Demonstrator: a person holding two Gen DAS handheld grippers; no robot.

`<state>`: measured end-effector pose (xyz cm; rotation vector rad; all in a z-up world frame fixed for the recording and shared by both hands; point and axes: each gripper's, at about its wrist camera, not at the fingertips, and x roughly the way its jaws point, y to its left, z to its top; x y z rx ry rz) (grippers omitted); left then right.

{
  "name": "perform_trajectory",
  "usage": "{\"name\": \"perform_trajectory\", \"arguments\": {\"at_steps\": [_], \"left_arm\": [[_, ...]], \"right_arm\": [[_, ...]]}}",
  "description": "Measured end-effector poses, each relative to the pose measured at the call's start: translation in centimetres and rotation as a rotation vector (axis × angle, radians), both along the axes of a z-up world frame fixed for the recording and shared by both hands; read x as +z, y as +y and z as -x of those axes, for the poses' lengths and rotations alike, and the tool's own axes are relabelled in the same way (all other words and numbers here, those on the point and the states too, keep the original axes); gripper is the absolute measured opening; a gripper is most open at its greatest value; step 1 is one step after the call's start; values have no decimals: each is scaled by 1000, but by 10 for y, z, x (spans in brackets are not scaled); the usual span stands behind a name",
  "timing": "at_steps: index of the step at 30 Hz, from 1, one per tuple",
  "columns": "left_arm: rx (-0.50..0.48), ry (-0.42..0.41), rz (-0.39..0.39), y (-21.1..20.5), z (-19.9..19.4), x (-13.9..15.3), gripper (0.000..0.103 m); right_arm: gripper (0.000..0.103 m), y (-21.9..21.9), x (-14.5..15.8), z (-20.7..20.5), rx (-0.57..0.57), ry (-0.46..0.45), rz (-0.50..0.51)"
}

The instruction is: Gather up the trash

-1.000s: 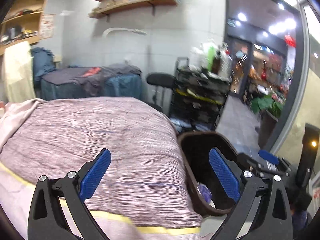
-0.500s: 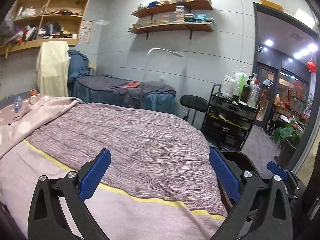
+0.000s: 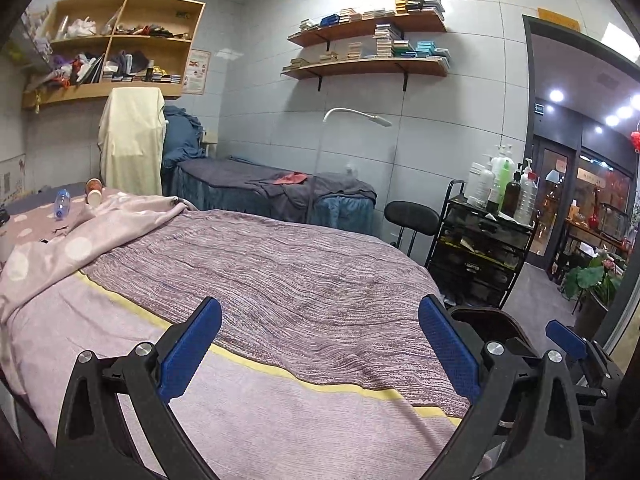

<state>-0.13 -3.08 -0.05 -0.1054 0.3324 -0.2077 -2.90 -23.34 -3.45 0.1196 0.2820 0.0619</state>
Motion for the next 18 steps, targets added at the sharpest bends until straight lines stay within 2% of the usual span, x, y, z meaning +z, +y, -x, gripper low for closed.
{"name": "perform_trajectory", "arguments": {"at_steps": [18], "left_arm": [[-13, -7, 6, 1, 2, -1, 97]], "right_arm": [[97, 1, 1, 4, -9, -10, 9]]}}
